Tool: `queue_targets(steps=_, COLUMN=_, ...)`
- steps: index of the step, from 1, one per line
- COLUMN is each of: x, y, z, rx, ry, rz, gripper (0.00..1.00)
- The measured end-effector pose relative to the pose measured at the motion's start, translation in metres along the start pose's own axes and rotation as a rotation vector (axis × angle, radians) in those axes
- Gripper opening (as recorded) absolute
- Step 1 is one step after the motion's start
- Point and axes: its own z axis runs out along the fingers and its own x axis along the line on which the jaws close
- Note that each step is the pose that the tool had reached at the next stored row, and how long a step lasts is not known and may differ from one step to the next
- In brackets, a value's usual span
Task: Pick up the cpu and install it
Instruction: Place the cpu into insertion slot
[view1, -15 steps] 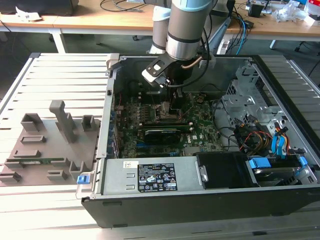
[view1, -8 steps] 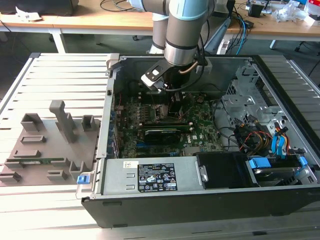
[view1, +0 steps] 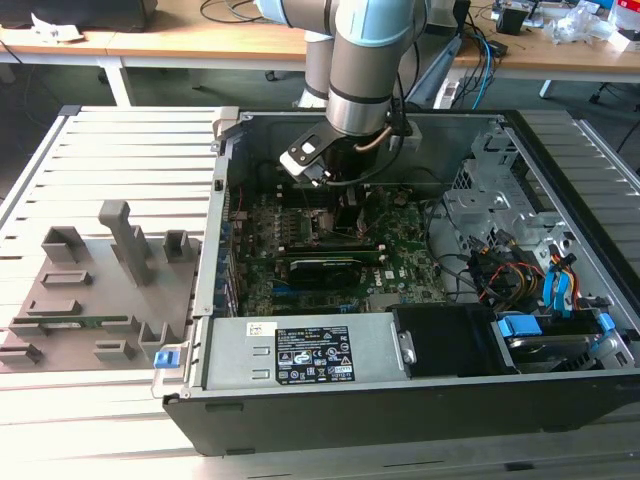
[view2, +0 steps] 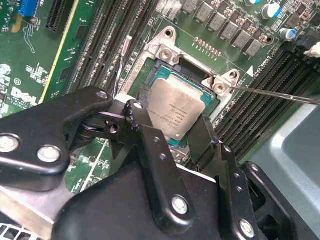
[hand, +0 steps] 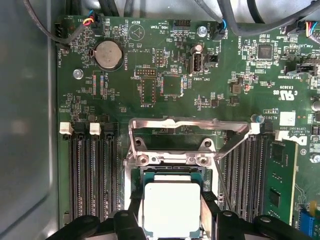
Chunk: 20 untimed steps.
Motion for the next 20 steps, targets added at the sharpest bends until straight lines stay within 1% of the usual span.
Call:
queue_targets(steps=6, x=0.0007, y=0.0010, z=0.0031, rx=0.0000, ry=0.0000, rz=0.000, gripper=0.54)
queue_targets(steps=18, x=0.0009, y=0.0006, z=0.0040, rx=0.0000, ry=0.0005, rz=0.000, gripper=0.54)
queue_targets(steps=19, x=0.0012, y=0.0008, z=0.0046, rx=-0.0010, ry=0.0018, rz=0.000, gripper=0.55)
queue_targets(steps=20, x=0.0010, y=0.0006, z=0.0042, rx=-0.0004, ry=0.0008, rz=0.000, gripper=0.62)
